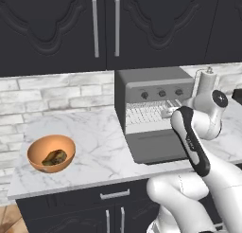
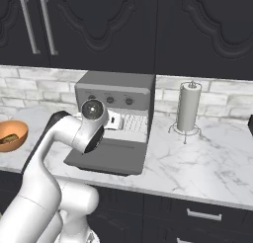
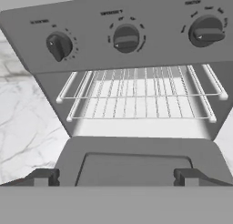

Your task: Pick up the heated bread from the toaster oven and place it in the bowl. Then move the bread bowl to the dining counter.

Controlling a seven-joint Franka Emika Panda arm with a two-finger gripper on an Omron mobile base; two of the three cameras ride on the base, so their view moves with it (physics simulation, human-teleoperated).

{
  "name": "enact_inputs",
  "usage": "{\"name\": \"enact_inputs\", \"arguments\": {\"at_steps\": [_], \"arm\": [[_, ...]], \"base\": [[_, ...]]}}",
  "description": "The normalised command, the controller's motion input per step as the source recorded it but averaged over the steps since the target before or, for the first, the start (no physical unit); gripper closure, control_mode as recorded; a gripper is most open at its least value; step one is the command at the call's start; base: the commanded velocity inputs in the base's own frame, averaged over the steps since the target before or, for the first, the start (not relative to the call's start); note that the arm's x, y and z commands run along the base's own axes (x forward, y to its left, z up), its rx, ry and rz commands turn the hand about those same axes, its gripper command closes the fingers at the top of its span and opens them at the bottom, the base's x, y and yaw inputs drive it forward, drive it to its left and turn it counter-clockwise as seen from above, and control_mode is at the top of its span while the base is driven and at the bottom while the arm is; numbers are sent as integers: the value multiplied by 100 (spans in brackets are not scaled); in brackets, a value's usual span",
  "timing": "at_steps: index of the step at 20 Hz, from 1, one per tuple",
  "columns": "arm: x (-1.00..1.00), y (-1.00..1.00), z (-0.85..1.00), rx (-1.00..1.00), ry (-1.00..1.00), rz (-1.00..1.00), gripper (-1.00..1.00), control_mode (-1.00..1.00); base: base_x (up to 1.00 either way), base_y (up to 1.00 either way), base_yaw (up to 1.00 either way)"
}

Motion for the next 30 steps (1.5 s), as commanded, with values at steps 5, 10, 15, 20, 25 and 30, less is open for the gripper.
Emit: {"name": "enact_inputs", "arguments": {"at_steps": [5,10,15,20,25,30], "arm": [[40,0,0,0,0,0,-100,-100],[65,0,-1,0,0,0,-100,-100],[51,0,-9,0,0,0,-100,-100],[31,0,-25,0,-3,0,-100,-100],[9,-3,-32,0,-7,0,-100,-100],[3,-7,-33,0,-5,0,-100,-100]], "base": [[0,0,0],[0,0,0],[0,0,0],[0,0,0],[0,0,0],[0,0,0]]}}
